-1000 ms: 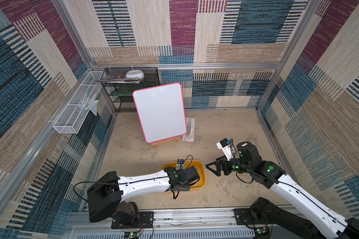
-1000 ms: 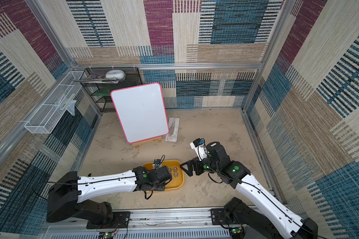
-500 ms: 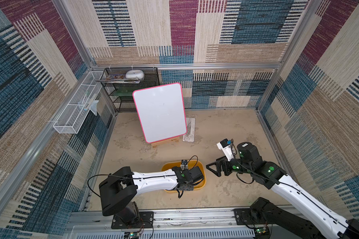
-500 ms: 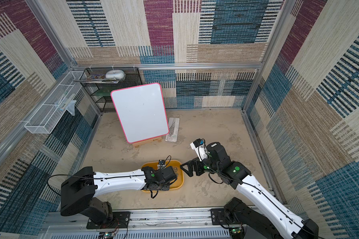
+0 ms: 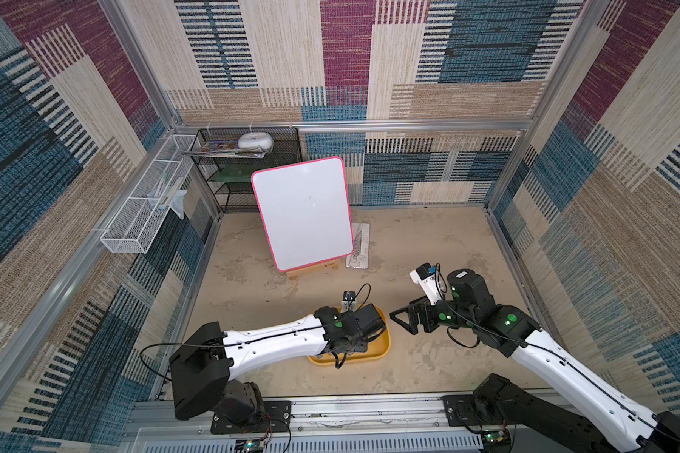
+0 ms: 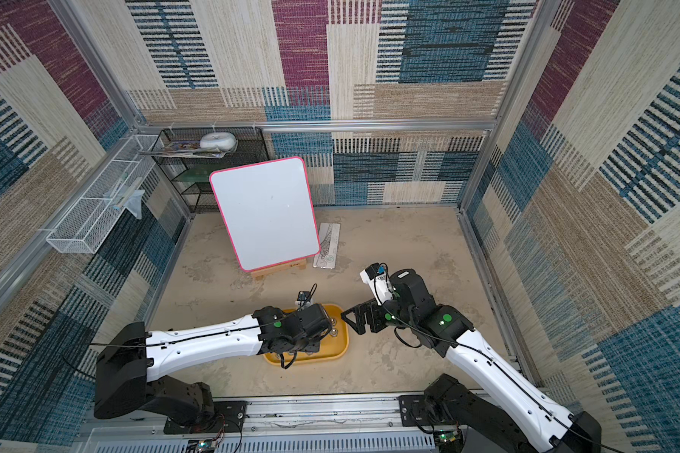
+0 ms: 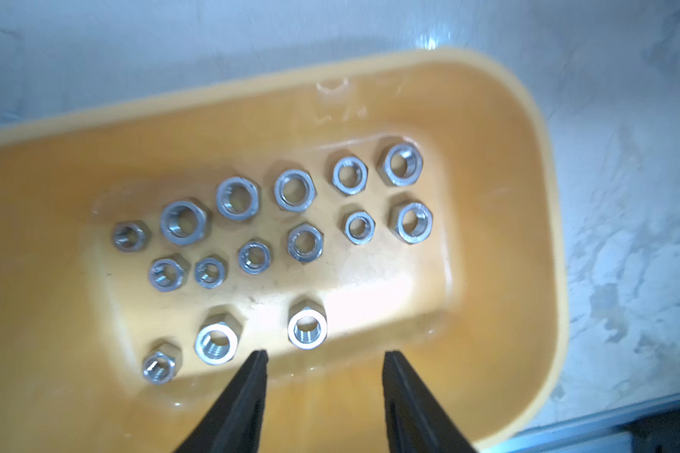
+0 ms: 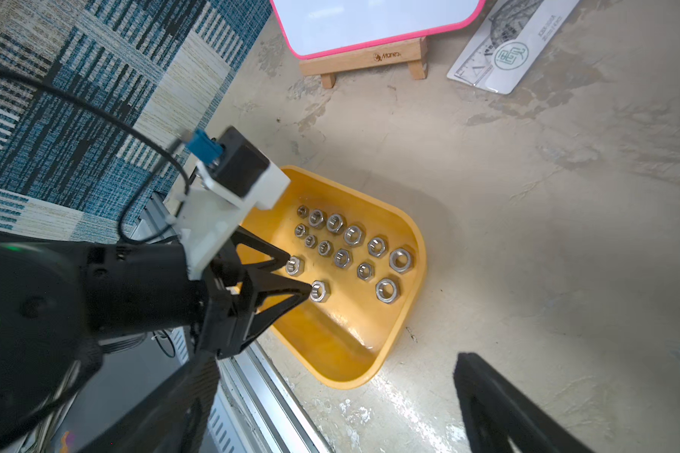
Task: Put the nuts on the desktop into the storage box
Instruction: Place the nut in the storage box, then reset both arms
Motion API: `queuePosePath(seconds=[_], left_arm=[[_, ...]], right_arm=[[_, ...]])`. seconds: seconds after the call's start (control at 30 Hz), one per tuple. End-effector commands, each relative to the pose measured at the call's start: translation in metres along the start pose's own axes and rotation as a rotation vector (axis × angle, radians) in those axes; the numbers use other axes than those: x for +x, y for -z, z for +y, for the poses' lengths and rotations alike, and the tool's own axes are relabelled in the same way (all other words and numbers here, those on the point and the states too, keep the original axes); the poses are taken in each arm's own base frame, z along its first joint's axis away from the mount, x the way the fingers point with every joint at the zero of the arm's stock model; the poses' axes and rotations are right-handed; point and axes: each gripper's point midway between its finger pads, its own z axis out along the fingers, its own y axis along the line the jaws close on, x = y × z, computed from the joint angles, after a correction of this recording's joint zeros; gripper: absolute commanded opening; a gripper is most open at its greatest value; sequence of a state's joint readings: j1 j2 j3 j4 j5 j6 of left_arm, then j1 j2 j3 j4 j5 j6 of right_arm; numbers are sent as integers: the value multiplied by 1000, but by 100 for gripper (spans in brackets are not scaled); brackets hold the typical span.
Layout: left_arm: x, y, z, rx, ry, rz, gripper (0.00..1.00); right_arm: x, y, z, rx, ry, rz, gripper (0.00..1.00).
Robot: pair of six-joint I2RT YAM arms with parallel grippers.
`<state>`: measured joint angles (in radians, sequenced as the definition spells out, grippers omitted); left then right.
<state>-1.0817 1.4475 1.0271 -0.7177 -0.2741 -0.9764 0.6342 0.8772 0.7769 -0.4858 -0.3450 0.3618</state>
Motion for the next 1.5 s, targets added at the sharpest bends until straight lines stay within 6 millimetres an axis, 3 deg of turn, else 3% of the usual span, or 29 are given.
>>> queuePosePath(seconds=[0.0,0.13,0.23,0.3,0.37,0.53,0.97,1.33,1.47], left_arm=[[-20,20,34,-83,14,-73,66],[-44,46,67,-81,104,-166,82],[-52,59,92,-87,174,-208,88],[-53,64,109,-113,219,-222,89],[-52,68,124,-148,258,-241,99],[-45,70,153,-222,347,-263,100],[-42,65,174,-257,423,-270,100],[-77,77,177,-409,254,-277,100],[-95,76,182,-499,172,-305,100]], right_arm=[[-8,-2,-9,53,-2,-31,99],[-12,-5,-19,105,-16,-52,99],[-15,-6,-24,129,-16,-77,99],[-16,-6,-31,162,-24,-91,99],[-17,-8,-38,195,-23,-97,99],[-21,-13,-54,278,-29,-100,99],[-29,-9,-75,396,-28,-139,99],[-34,22,-122,673,-123,-296,99],[-36,43,-144,827,-112,-387,99]])
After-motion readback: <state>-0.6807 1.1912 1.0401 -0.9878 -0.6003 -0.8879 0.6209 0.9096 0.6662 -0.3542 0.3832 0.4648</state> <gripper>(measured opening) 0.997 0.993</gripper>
